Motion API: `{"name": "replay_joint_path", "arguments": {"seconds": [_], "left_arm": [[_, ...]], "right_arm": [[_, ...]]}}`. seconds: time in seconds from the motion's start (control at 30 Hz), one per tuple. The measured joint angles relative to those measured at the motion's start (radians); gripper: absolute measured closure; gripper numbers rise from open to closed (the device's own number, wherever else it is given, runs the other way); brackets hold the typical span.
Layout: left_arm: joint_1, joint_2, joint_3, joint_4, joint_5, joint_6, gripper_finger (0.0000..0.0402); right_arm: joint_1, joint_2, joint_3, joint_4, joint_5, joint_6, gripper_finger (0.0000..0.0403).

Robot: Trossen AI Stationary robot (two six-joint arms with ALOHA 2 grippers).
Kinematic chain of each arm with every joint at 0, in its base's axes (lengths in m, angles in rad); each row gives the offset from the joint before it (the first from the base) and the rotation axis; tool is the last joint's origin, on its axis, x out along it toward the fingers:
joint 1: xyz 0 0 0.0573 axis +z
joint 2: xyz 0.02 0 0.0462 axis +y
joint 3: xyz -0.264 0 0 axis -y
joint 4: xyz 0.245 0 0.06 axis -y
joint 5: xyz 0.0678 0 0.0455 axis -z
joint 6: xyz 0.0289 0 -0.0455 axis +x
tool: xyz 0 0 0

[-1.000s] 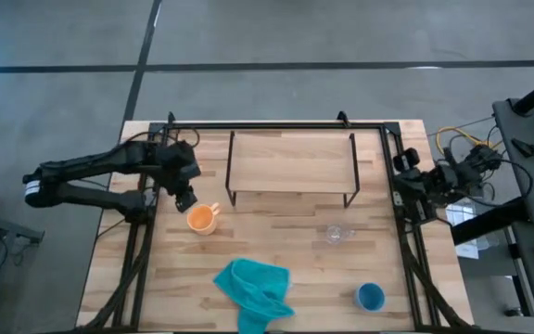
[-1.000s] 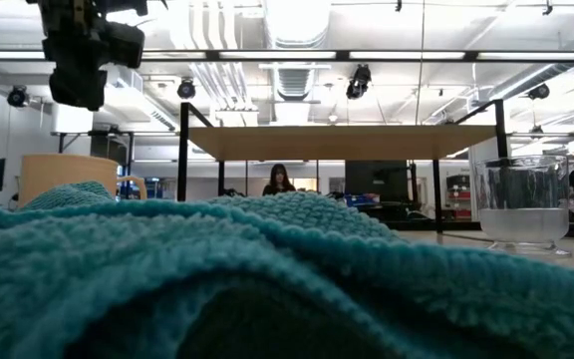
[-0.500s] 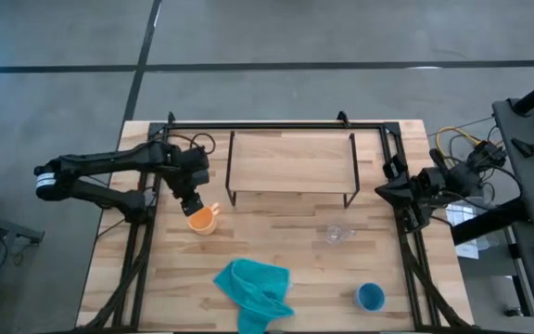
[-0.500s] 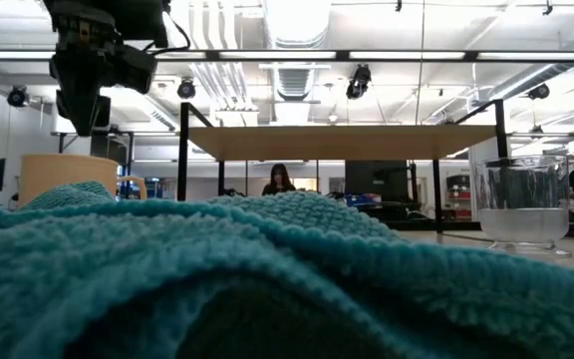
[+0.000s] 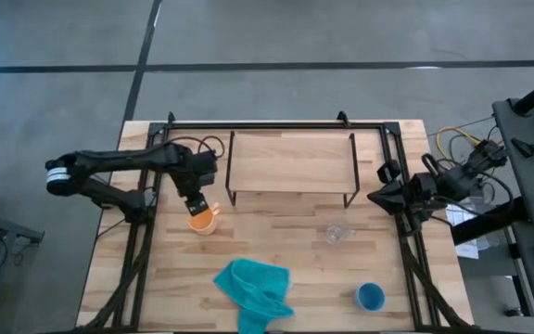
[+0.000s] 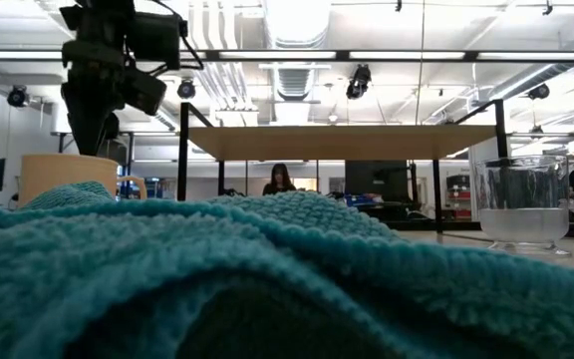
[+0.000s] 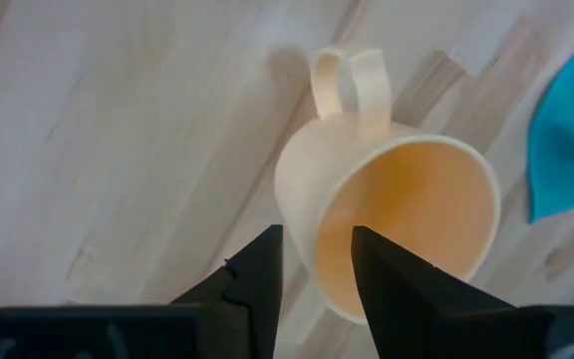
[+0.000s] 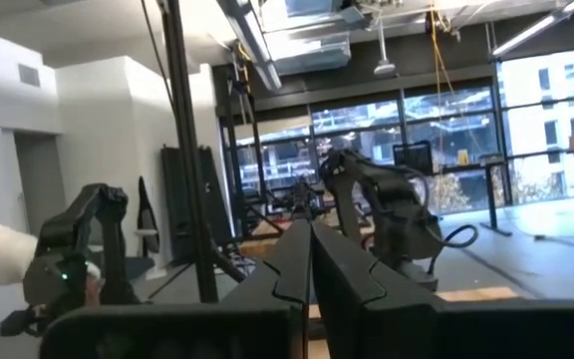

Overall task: Stack small to large cups/mugs on shelf
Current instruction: Put the yellow mug on the shelf

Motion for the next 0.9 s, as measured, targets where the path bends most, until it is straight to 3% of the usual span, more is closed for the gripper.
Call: {"name": "replay_joint_path", "arguments": {"seconds": [0.43, 0.9], "left_arm": [[0.000, 0.091, -0.002, 0.003, 0.000, 0.052, 0.0303], [0.000, 0.140, -0.002, 0.010, 0.000, 0.058, 0.0395]], "right_arm": [[0.000, 0.044, -0.001, 0.000, -0.001, 0.050, 0.0394], [0.000, 0.043, -0.001, 0.001, 0.000, 0.050, 0.0394]]}}
